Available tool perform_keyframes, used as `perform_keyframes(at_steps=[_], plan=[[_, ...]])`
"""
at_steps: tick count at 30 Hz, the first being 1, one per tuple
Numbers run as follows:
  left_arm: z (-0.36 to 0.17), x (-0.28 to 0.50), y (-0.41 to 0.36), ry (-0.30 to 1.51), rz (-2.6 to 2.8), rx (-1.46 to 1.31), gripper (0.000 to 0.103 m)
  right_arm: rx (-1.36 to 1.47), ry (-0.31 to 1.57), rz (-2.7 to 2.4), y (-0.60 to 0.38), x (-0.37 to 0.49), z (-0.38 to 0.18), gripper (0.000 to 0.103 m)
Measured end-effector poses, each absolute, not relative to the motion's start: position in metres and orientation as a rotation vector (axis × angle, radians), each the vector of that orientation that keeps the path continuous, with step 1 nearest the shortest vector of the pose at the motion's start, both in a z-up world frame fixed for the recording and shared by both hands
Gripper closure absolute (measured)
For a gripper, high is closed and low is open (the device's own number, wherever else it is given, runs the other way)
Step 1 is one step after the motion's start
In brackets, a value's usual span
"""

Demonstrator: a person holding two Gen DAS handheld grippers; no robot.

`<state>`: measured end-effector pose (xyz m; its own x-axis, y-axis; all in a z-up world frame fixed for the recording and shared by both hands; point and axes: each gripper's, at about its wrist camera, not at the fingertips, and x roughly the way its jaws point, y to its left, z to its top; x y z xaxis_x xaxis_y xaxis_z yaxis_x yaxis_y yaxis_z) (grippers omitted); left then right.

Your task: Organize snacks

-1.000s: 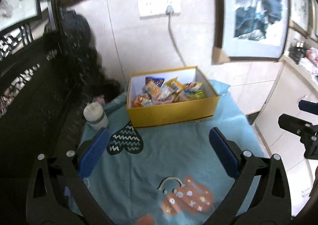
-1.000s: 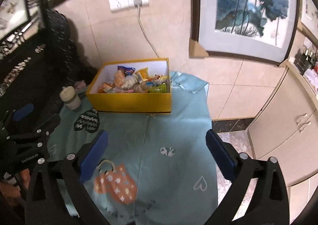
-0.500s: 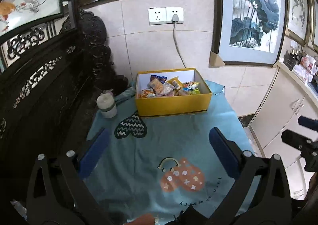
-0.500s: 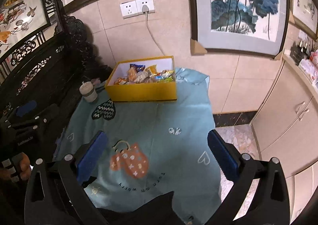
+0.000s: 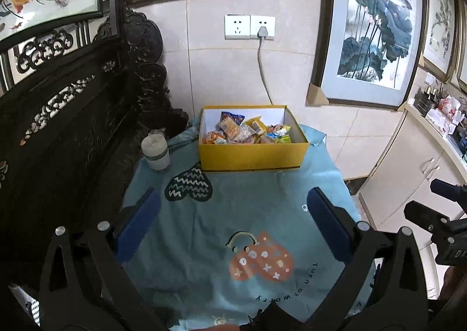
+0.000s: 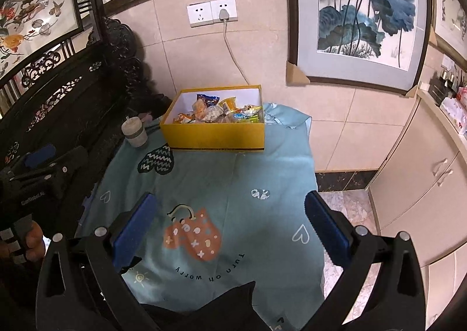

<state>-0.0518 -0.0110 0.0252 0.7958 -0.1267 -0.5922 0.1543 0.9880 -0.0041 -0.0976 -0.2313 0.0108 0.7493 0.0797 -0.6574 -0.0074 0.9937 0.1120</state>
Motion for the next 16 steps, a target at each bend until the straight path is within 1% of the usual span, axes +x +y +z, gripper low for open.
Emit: perform_keyframes(at_steps=[4, 16], plan=[[0.0261, -0.0547, -0.0105, 0.614, -0.169, 0.044, 0.002, 0.109, 0.729, 0.047, -0.2312, -0.0972, 0.0097, 0.001], [0.0191, -0.0500, -0.0107, 0.650, -0.139, 0.064, 0.002, 0.116, 0.732, 0.033, -0.2301, -0.0973, 0.0061, 0.001]])
